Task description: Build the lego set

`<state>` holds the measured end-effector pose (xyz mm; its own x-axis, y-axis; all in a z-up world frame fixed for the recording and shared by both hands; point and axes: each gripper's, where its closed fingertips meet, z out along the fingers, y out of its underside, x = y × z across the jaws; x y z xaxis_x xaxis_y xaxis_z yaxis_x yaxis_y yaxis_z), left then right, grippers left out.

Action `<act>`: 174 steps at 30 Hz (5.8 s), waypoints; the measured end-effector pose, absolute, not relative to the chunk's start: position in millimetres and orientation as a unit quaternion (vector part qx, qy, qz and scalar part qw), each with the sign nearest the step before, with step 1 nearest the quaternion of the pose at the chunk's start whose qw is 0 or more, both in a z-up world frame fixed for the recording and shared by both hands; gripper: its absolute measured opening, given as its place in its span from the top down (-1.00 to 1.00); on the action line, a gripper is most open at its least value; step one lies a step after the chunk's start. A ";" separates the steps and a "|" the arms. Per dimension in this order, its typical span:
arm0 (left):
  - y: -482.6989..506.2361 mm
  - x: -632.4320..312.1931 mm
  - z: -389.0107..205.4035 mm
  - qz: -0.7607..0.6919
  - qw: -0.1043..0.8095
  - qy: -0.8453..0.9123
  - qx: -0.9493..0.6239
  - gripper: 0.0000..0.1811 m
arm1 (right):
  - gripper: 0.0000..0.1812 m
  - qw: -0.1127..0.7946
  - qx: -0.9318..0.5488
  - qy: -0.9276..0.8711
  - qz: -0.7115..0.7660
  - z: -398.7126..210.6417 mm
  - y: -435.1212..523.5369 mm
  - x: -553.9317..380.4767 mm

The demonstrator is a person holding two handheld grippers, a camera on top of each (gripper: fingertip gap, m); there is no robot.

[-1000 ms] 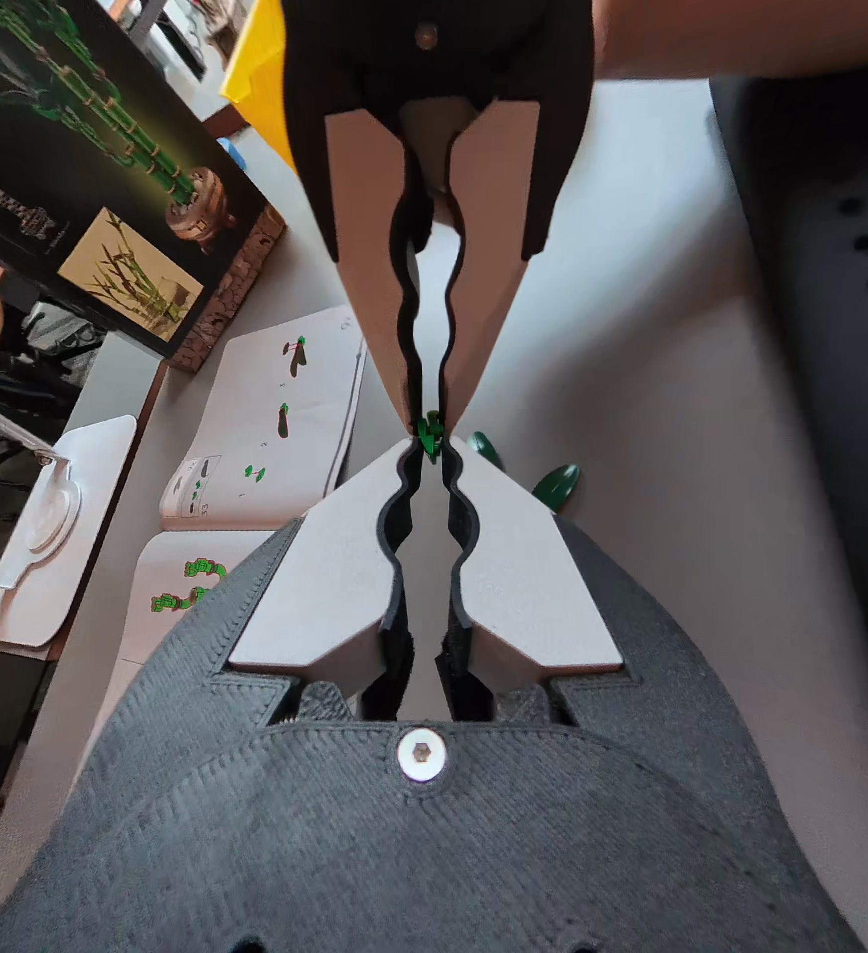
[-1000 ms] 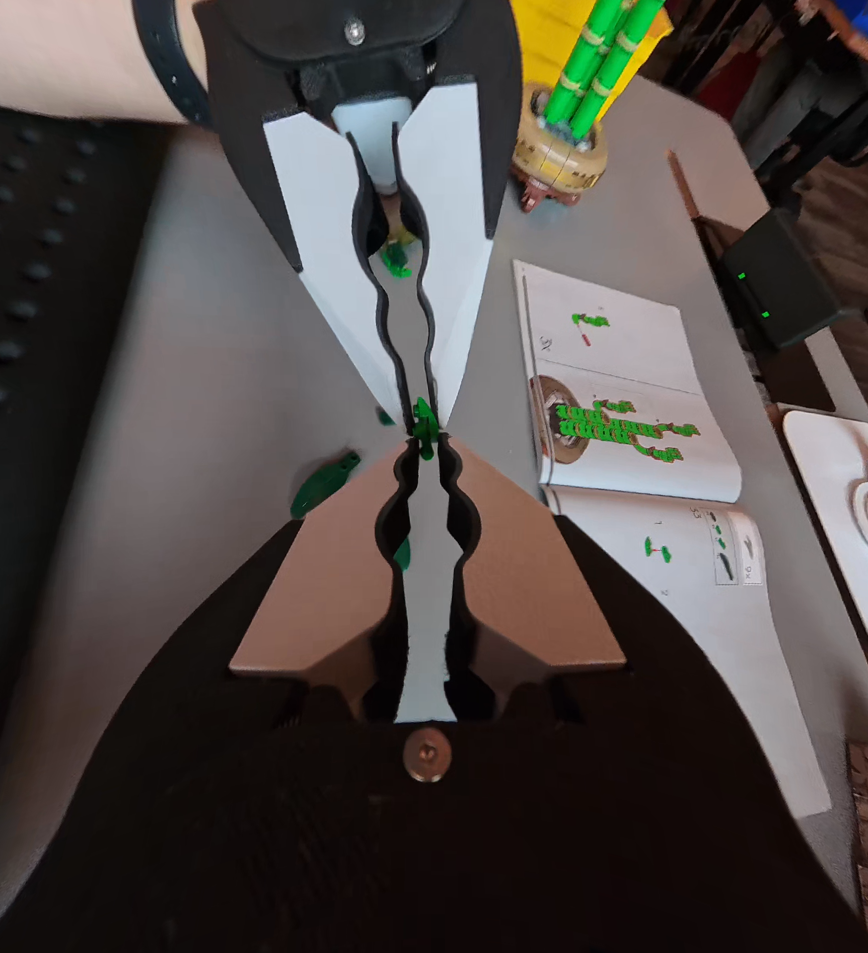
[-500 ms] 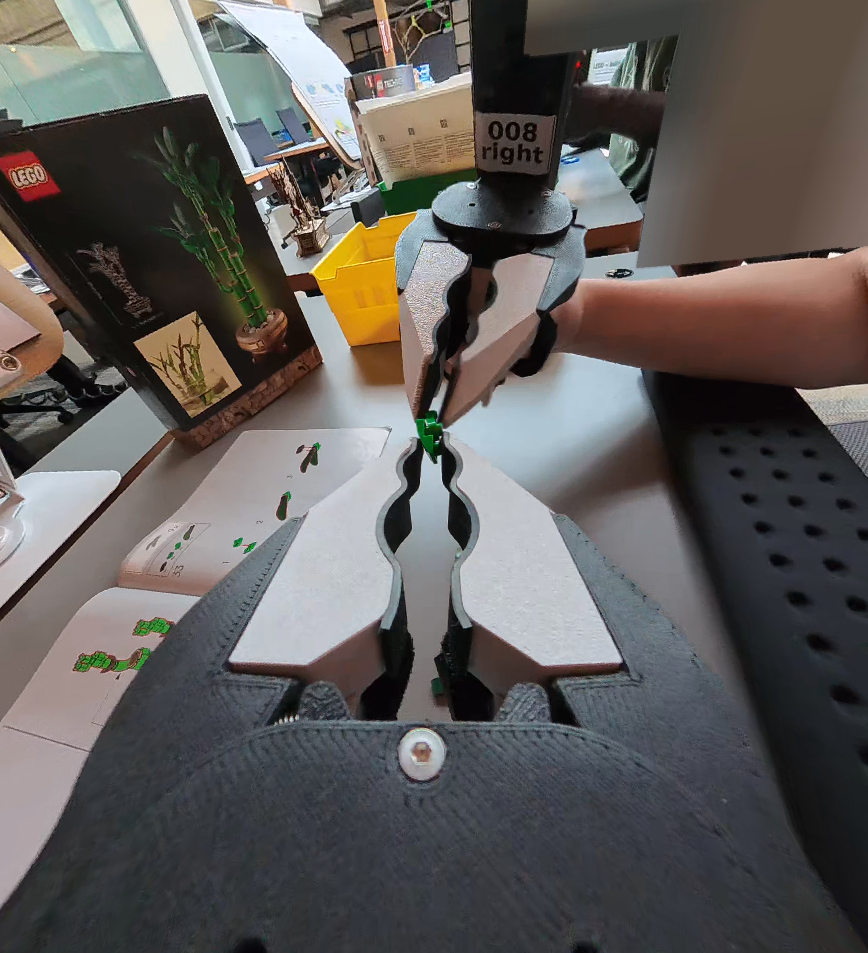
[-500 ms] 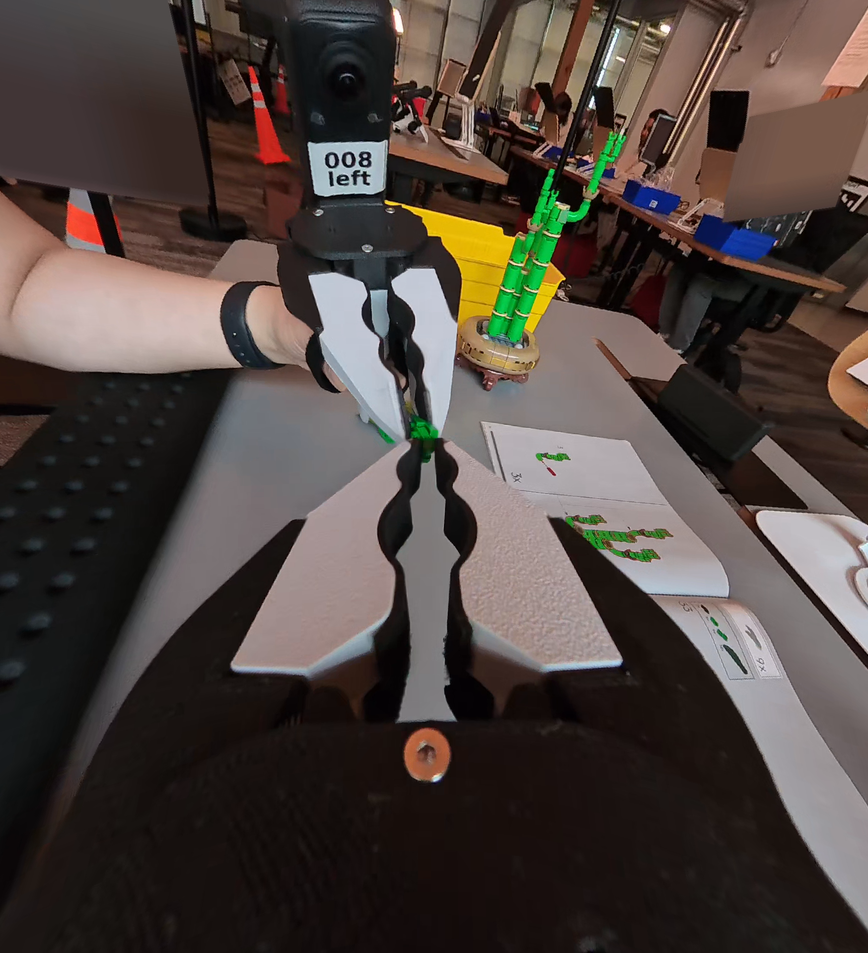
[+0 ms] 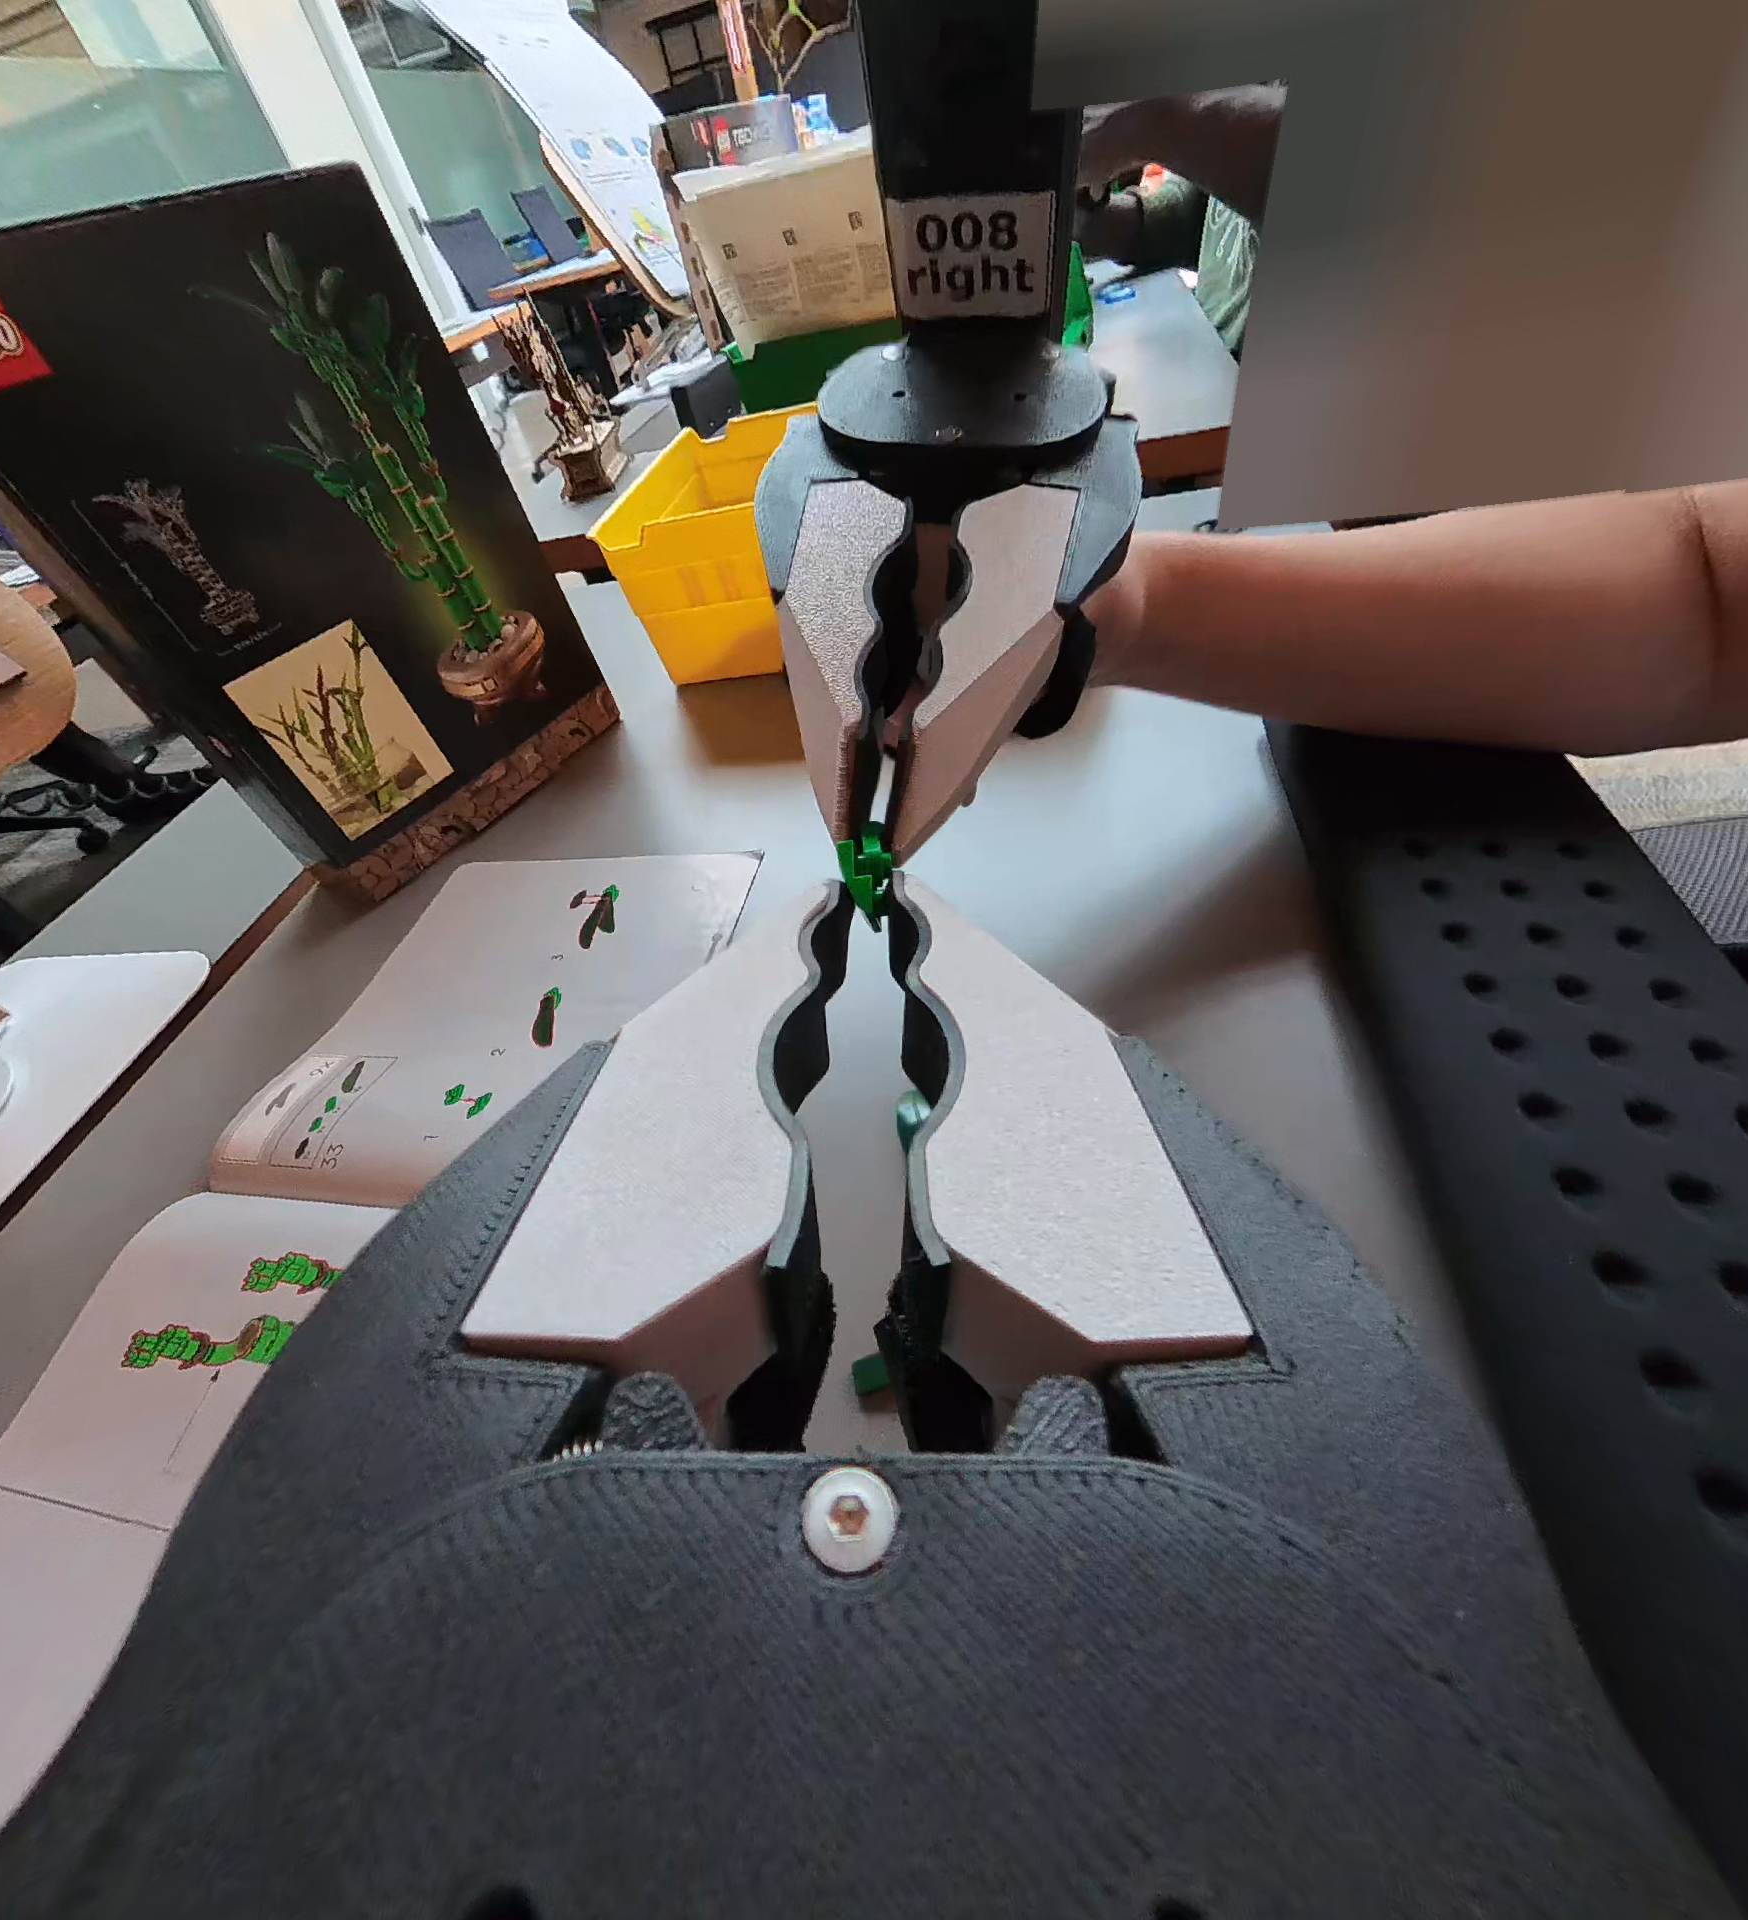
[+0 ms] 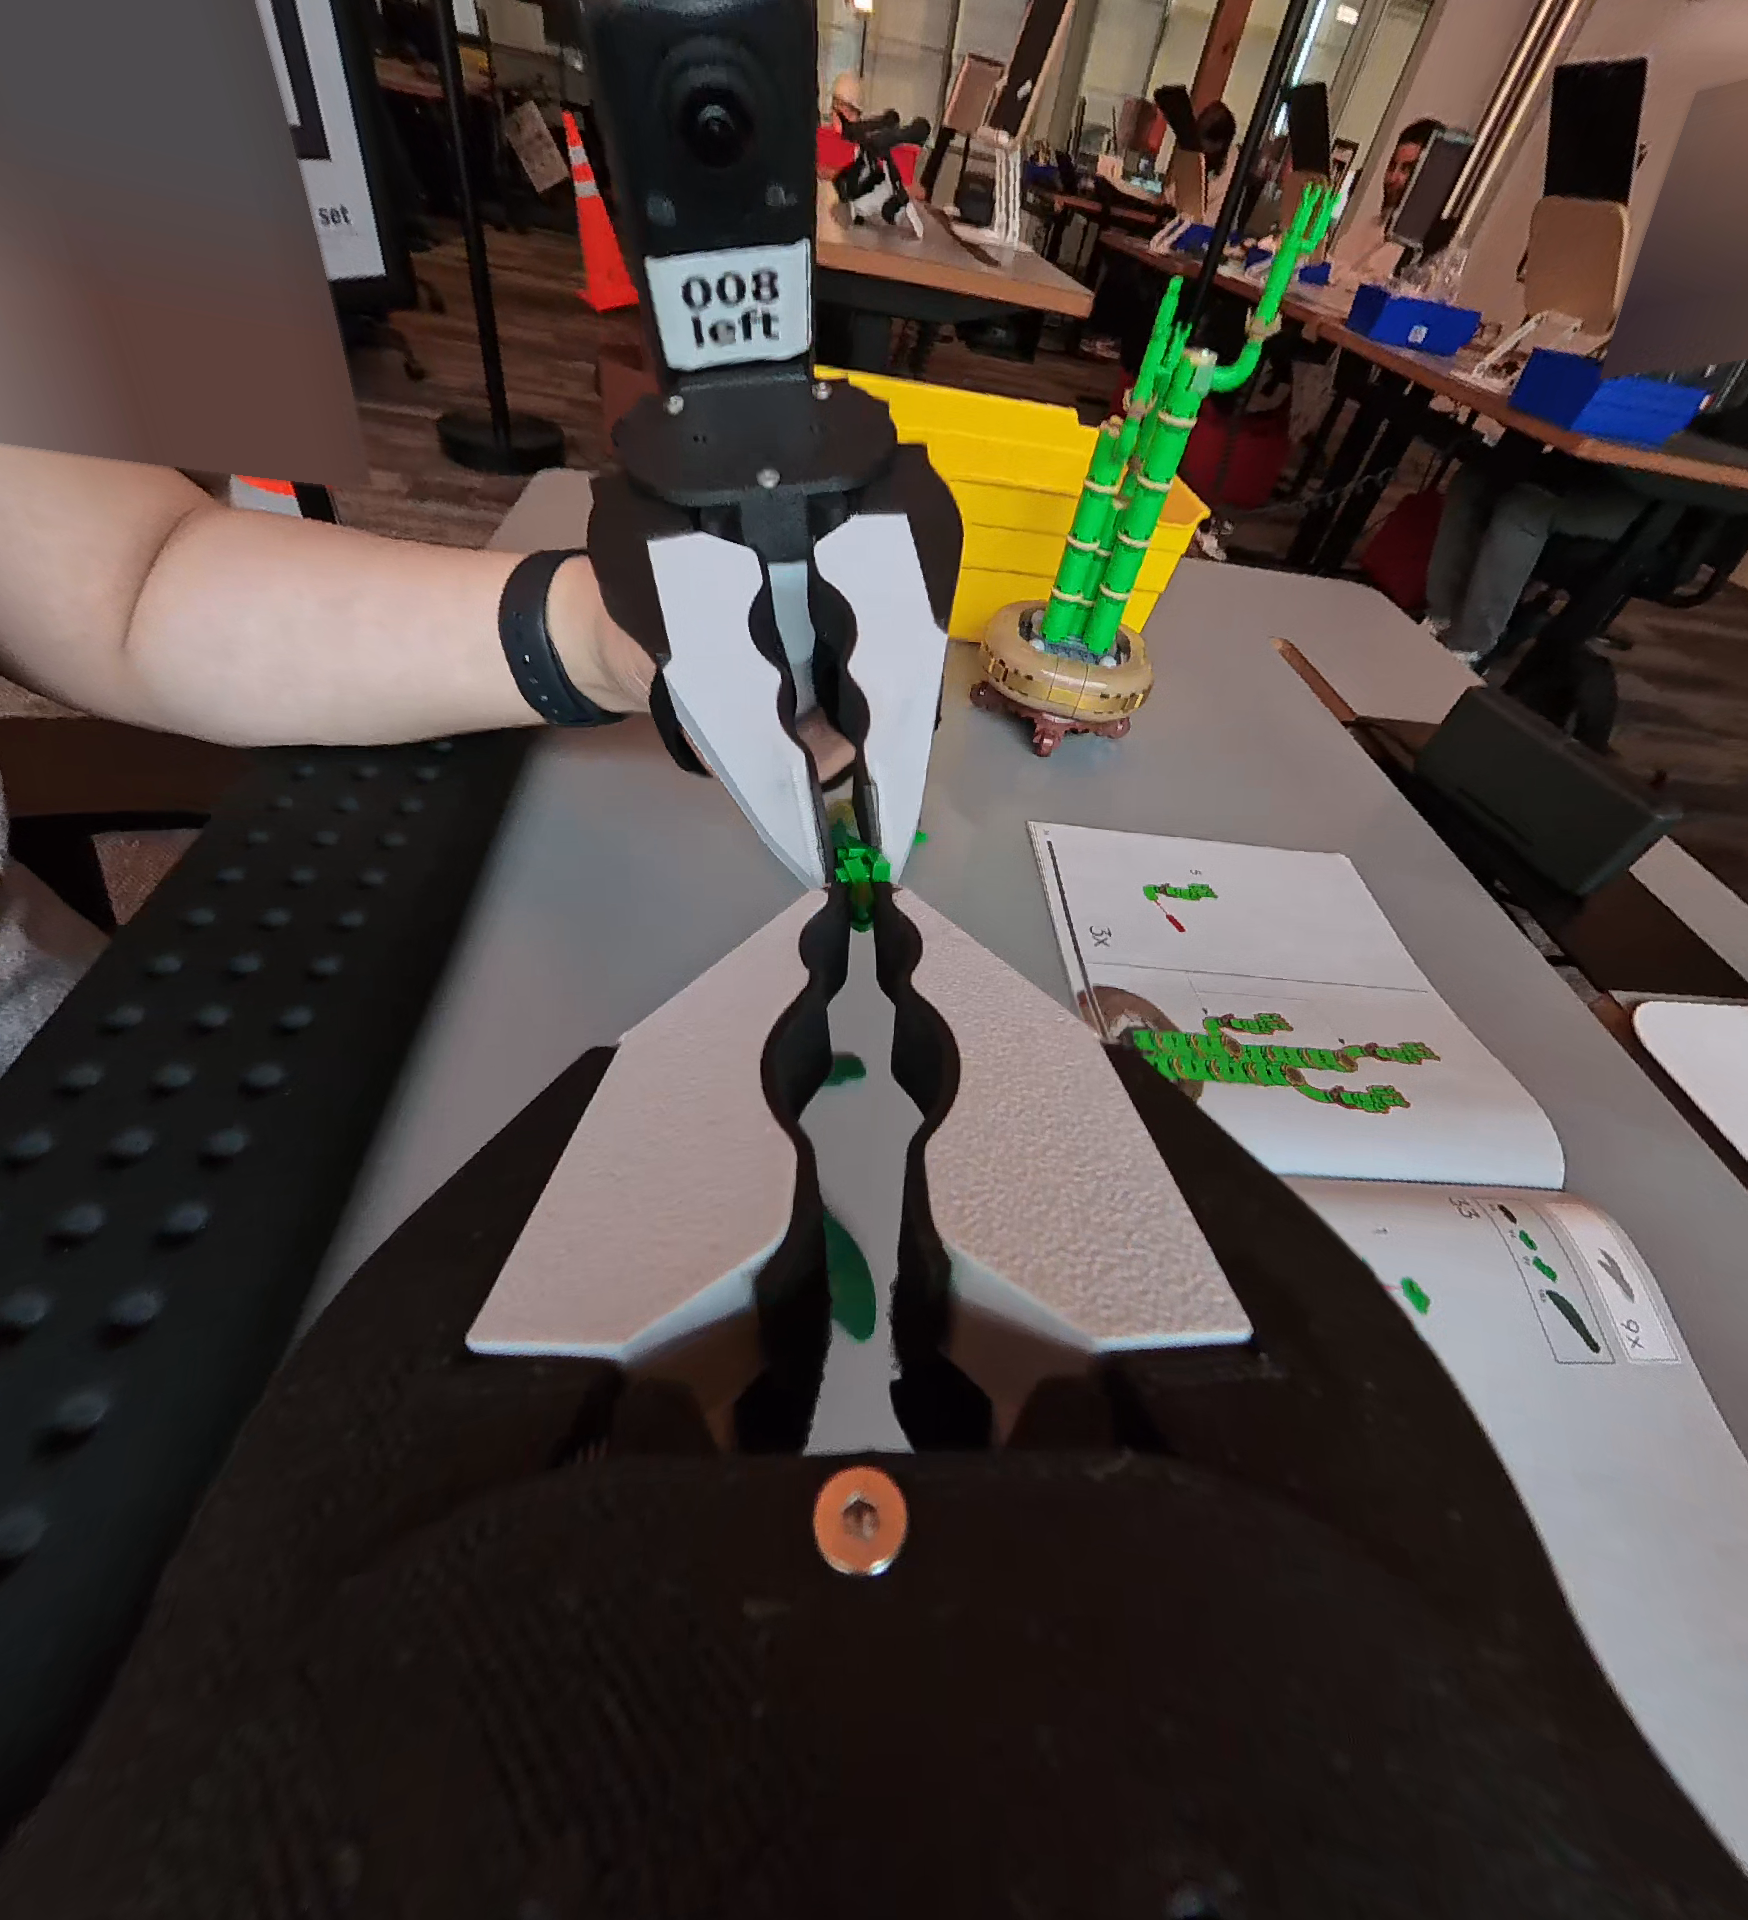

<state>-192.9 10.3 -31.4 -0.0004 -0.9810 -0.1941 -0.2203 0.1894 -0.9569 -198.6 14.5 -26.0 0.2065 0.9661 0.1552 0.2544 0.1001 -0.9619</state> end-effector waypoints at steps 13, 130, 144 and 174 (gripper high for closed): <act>19.9 -195.3 -75.6 -0.265 0.438 0.653 -0.558 0.94 | 0.98 0.436 -0.666 -0.558 0.233 -69.3 23.4 -199.8; -17.1 -181.5 -93.5 -0.233 0.410 0.731 -0.494 0.95 | 0.93 0.352 -0.668 -0.653 0.062 -96.6 -10.5 -187.2; 10.3 -199.7 -100.6 -0.204 0.390 0.712 -0.547 0.94 | 0.93 0.330 -0.662 -0.664 0.112 -104.0 16.7 -205.5; 32.8 -207.9 -82.4 -0.213 0.471 0.666 -0.537 0.95 | 0.94 0.455 -0.620 -0.629 0.109 -84.2 39.1 -214.9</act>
